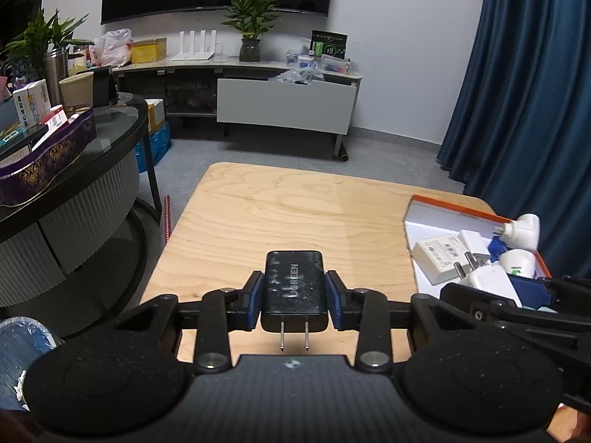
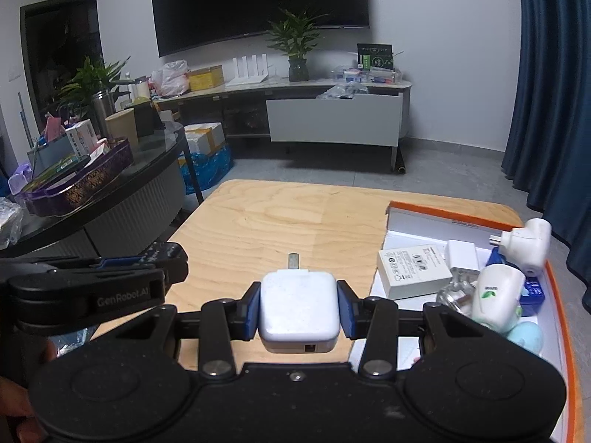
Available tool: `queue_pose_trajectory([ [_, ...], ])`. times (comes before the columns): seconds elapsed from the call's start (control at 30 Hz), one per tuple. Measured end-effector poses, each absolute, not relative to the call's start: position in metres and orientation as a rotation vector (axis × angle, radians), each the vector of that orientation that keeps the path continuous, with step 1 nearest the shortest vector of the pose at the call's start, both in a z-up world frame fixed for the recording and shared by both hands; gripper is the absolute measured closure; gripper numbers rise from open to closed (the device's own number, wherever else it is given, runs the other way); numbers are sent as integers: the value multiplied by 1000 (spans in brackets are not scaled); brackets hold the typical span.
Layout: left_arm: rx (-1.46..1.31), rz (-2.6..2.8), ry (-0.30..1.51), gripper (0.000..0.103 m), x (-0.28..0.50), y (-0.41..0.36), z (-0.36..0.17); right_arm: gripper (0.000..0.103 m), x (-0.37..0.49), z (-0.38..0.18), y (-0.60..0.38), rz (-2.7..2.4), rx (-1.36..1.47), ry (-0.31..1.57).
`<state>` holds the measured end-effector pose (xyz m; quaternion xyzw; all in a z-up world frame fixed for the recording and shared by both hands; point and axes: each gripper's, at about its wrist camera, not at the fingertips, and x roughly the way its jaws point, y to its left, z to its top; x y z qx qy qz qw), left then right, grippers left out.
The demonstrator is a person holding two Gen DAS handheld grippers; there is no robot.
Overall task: Organize rigid objects
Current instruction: 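Carry black charger with left gripper while right carries white charger to the lid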
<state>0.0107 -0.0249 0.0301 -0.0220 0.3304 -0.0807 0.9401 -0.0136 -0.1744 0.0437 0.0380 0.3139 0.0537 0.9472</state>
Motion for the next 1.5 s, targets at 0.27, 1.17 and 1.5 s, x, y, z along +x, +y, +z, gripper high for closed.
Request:
queue_pose_trajectory([
  [0.27,-55,-178,677,67,-2,-31,31,52,-32,53,-186,88,80,607],
  [1.17,-33,-253,676,67,-8,-56,37,52,-52,59,-218,24,111,583],
  [1.5,-24,-285,682,67,-6,-66,38,52,-51,62,-229,-6,116,585],
])
